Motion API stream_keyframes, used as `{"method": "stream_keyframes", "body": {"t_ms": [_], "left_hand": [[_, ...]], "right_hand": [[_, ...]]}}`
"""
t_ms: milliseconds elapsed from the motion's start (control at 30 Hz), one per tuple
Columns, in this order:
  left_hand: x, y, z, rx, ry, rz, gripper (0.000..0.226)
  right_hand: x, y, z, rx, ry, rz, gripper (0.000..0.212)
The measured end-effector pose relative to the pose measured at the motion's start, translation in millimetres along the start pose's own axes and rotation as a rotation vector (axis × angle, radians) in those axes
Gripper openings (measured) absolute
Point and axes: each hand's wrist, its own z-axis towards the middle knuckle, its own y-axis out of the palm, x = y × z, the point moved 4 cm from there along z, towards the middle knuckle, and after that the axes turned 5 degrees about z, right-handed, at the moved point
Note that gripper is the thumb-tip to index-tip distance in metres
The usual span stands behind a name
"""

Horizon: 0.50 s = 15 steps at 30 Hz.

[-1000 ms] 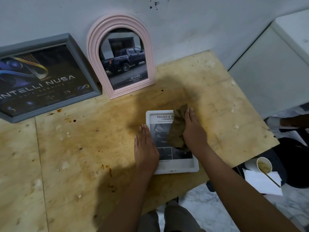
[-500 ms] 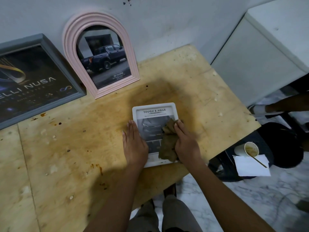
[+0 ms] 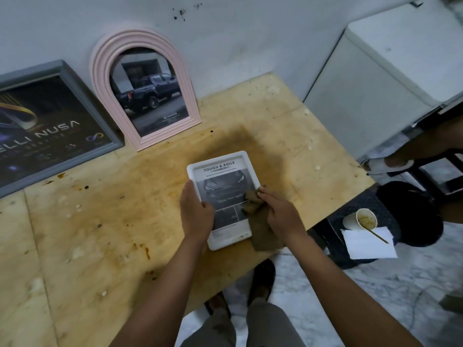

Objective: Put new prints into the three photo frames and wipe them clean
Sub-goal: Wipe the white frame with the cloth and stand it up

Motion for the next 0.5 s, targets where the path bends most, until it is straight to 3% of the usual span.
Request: {"method": "stream_keyframes", "body": {"t_ms": [67,267,500], "left_hand": [[3.0,-11.1,-1.1,0.012,-0.066,0.121,0.033],[-3.0,-14.4,-11.1,-0.237,-0.200,0.310,0.030],[-7.1,-1.2,-9.9,-0.246,-0.327,0.094,0.024]], "right_hand": [[-4.1,-4.1,10.0,0.027,-0.047,-0.003,0.047],[-3.7,-0.1,11.6,0.040,-0.108,-0.095,0.048],[9.2,13.1,-24.6,0.089,-0.094,-0.127,0.046]]}}
